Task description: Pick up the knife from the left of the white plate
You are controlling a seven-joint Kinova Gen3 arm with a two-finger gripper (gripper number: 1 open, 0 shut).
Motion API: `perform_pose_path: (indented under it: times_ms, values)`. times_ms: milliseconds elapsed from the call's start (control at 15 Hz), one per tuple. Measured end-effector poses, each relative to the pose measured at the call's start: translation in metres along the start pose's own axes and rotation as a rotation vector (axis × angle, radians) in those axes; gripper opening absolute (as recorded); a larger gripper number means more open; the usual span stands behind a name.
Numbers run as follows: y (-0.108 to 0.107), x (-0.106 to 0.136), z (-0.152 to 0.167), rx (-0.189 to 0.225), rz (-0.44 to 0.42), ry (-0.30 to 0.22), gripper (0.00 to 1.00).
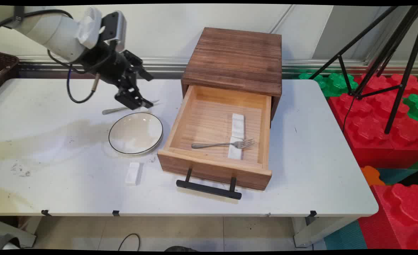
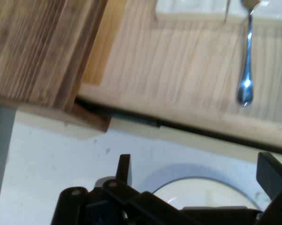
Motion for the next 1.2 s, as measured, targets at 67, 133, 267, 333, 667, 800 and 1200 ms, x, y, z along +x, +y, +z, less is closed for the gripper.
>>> perform_pose_path:
  times_ms: [67, 133, 267, 333, 667, 800, 1200]
  values:
    - [-0.006, -0.009, -0.002, 0.007, -0.003, -0.011, 1.0]
    - [-0.012, -0.018, -0.001, 0.012, -0.007, -0.022, 1.0]
    - [-0.021, -0.032, 0.001, 0.02, -0.012, -0.038, 1.0]
    - [-0.027, -0.039, 0.003, 0.025, -0.015, -0.047, 1.0]
    - [-0.056, -0.083, 0.018, 0.05, -0.06, -0.095, 1.0]
    - [-0.063, -0.095, 0.023, 0.056, -0.076, -0.103, 1.0]
    - [-0.083, -0.13, 0.042, 0.045, -0.11, -0.129, 1.0]
